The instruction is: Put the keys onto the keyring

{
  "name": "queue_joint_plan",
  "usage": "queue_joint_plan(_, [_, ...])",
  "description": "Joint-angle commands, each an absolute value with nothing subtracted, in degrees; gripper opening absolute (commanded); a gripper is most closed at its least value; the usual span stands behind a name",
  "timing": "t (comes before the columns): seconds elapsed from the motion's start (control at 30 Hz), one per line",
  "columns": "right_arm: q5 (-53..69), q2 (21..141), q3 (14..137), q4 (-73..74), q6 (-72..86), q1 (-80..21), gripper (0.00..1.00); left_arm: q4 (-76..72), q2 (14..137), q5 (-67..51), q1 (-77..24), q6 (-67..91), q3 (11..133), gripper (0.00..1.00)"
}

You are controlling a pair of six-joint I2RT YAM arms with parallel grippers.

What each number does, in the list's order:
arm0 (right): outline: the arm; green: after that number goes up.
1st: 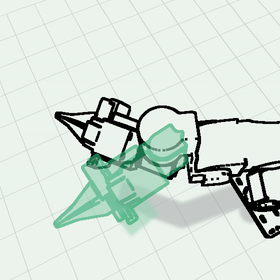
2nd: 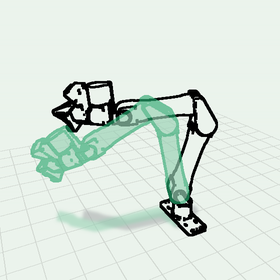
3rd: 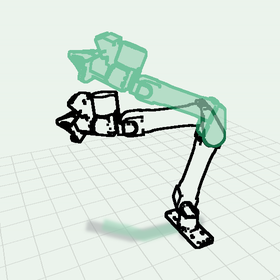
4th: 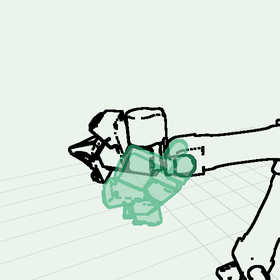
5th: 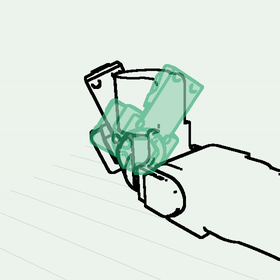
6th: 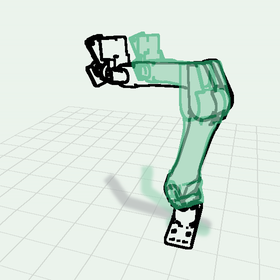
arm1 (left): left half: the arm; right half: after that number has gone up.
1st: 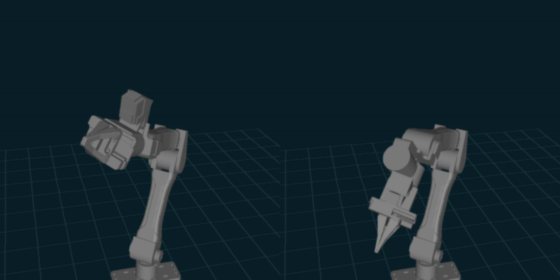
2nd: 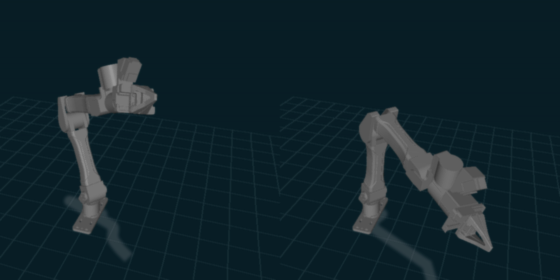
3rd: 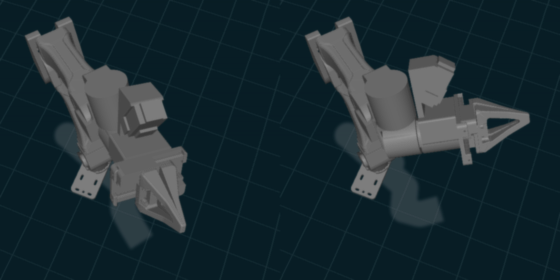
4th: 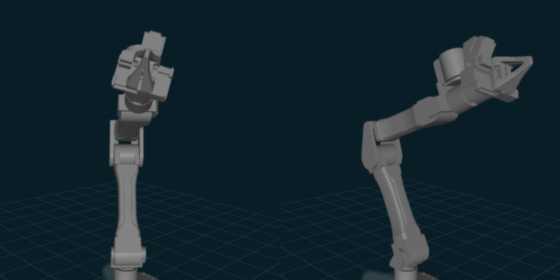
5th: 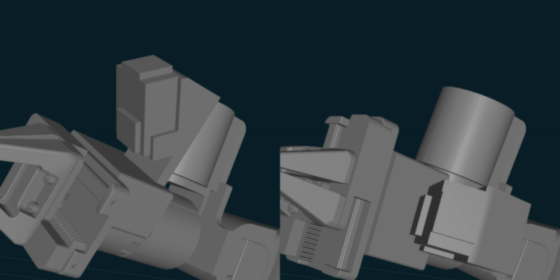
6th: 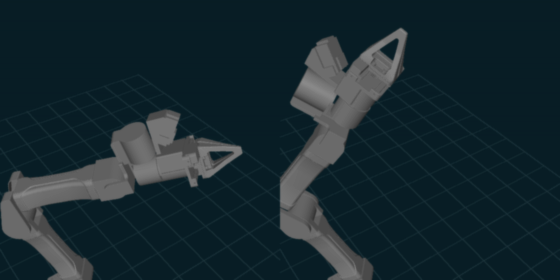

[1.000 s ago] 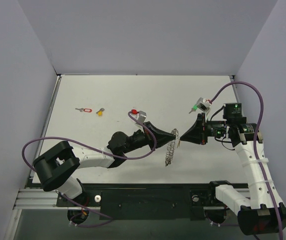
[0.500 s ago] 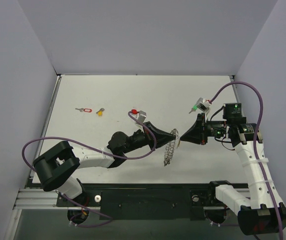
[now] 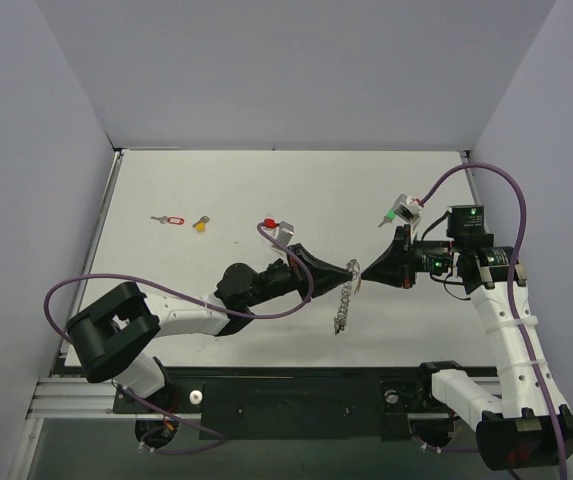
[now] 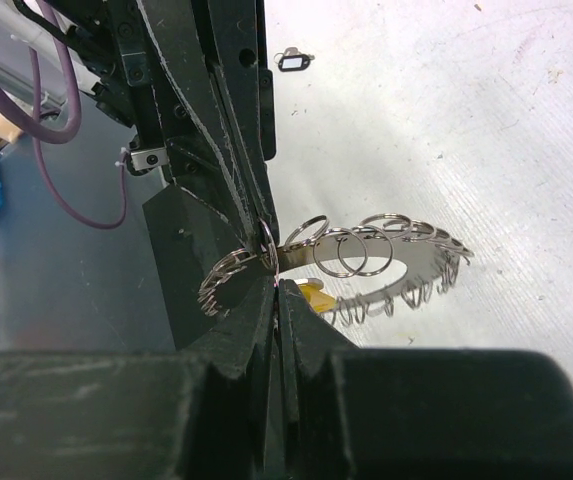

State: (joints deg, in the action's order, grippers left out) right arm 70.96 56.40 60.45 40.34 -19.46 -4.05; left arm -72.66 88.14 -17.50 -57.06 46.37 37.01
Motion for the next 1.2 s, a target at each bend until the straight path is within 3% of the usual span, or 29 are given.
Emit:
queue_joint_plan(0.0, [73.56,56.51,61.35,38.5,-18.63,-4.13,0.0,-93.08,87.98,-18.11,-57.3,47.55,39.9,0.0])
queue_joint_plan(0.67, [72.69,56.6,61.6,38.75,-19.24,-4.66,0.0,-94.22,87.98,-20.81,-56.34,46.5,38.94,0.0])
queue_joint_plan(0.8, [66.64,58.36,68.89,51.21,-32.39,-6.5,0.0,-94.22,85.7,-29.59,-52.48,42.29,36.39,0.0])
queue_joint_plan(1.0, [53.19,69.76,91.91,90.02,-69.31,-7.29,0.0,-93.95,80.95,-41.2,-46.77,32.99,35.24,0.0])
queue_joint_plan(1.17, [46.16,69.0,92.47,90.0,-75.31,-10.09,0.0,-93.78,78.14,-44.64,-45.97,22.53,35.16,0.0])
